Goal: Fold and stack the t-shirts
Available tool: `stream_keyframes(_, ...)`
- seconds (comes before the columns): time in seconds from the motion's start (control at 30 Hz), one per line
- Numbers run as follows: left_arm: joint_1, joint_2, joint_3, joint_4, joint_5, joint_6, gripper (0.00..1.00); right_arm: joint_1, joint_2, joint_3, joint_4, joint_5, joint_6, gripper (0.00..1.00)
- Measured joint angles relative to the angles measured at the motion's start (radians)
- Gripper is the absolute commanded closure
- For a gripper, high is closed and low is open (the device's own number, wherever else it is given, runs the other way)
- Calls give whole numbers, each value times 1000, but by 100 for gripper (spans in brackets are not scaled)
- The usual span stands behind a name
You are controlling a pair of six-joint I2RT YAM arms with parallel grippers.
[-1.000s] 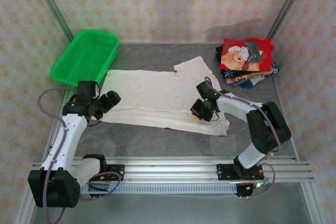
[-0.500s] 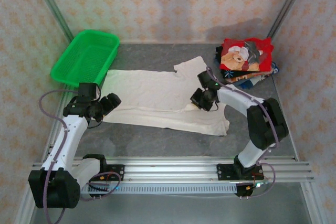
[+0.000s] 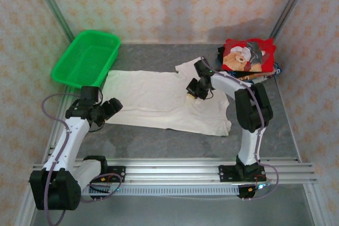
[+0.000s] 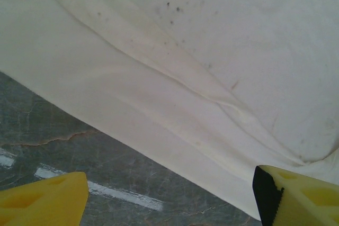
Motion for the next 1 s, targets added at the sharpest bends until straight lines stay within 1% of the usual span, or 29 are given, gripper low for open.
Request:
stream_keyframes(0.1, 0, -12, -14, -3, -1, 0, 17, 0, 32, 30, -6, -15, -19, 100)
stream_keyframes(0.23, 0, -31, -31, -9, -4, 0, 18, 0, 68, 65, -27, -38, -47, 94)
stream_keyframes(0.33, 0, -40, -42, -13, -15, 0, 18, 0, 87, 78, -27, -53, -60, 87)
stream_keyframes(0.4, 0, -45, -47, -18, -20, -1, 18, 0, 98, 85, -30, -56, -71, 79)
stream_keyframes(0.47, 0, -50, -53, -20, -23, -1, 18, 0, 103, 93, -31, -55, -88, 74)
stream_keyframes(0.53, 0, -53, -57, -26, -27, -2, 18, 0, 100, 99, -27, -51, -100, 60)
stream_keyframes(0.57, 0, -54, -57, -29, -31, -2, 18, 0, 98, 99, -17, -48, -109, 56)
stream_keyframes(0.63, 0, -55, -57, -32, -43, -3, 18, 0, 79, 97, 12, -44, -122, 45)
stream_keyframes(0.73, 0, -55, -57, -40, -52, -3, 18, -2, 3, 74, 66, -45, -150, 34)
stream_keyframes(0.83, 0, -55, -57, -47, -69, -3, 18, -17, -154, 33, 104, -44, -178, 21)
stream_keyframes(0.93, 0, -60, -54, -47, -74, -4, 17, -71, -351, -38, 122, -41, -187, 18)
stream_keyframes(1.0, 0, -60, -46, -47, -74, -4, 17, -145, -483, -98, 112, -45, -186, 17)
